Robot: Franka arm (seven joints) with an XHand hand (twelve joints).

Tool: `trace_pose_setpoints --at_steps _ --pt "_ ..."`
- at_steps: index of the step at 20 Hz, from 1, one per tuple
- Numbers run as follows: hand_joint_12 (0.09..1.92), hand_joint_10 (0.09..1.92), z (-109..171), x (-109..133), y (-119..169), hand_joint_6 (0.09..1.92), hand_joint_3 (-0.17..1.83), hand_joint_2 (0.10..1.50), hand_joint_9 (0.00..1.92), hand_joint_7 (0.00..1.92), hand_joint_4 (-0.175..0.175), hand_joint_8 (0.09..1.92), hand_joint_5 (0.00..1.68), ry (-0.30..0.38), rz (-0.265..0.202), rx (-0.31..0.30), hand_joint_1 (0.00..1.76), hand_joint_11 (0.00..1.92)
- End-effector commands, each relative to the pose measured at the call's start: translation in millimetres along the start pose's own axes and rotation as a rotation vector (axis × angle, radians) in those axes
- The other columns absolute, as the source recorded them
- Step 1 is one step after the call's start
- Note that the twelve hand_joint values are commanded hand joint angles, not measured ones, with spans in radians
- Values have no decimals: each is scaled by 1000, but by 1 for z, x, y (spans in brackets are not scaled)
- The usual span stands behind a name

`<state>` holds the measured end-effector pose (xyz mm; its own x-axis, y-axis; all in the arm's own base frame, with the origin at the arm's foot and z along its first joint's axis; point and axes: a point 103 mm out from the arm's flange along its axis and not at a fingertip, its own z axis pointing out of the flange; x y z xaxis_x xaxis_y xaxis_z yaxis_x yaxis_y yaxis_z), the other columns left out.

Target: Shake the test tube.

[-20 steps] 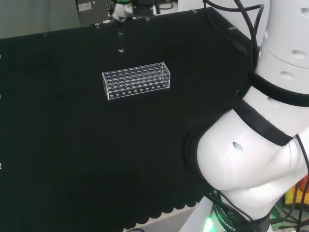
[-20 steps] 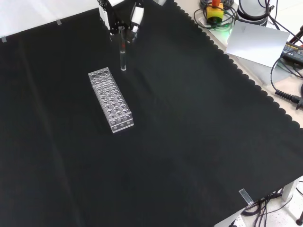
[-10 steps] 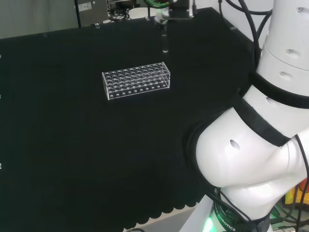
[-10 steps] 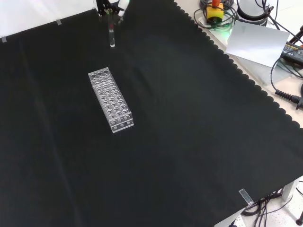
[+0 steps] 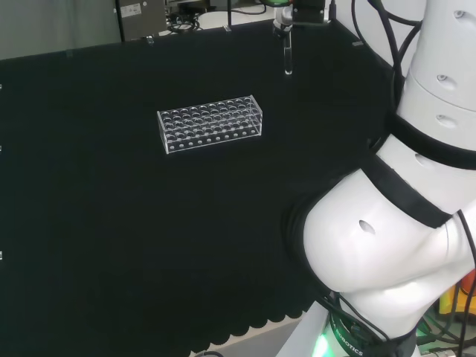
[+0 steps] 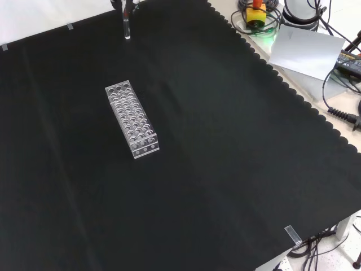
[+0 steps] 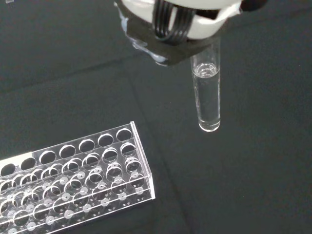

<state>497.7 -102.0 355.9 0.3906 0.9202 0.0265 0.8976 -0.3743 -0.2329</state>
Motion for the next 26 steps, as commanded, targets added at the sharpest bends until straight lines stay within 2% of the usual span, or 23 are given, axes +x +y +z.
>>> trace_pose_setpoints --at_steps 1,7,15,18,22,23,24,26 --pt "892 160 7 97 -18 110 221 811 1484 1849 -175 191 1476 45 -182 4 1432 1243" --pt "892 159 7 150 -31 108 227 808 1485 1850 -175 189 1477 82 -288 14 1432 1243" --pt "892 158 4 186 -48 107 235 804 1486 1850 -175 187 1478 116 -383 33 1432 1242" --pt "893 158 5 186 -47 106 238 803 1486 1851 -175 186 1478 113 -383 31 1432 1242" --pt "893 157 6 174 -41 105 242 801 1486 1851 -175 185 1479 91 -347 33 1432 1242" --pt "893 157 7 168 -39 105 243 800 1487 1851 -175 185 1479 86 -336 33 1432 1242" --pt "893 157 6 149 -35 105 244 800 1487 1851 -175 185 1479 88 -328 31 1432 1242" --pt "893 157 7 125 -30 104 246 799 1487 1852 -175 184 1480 70 -294 31 1432 1242"
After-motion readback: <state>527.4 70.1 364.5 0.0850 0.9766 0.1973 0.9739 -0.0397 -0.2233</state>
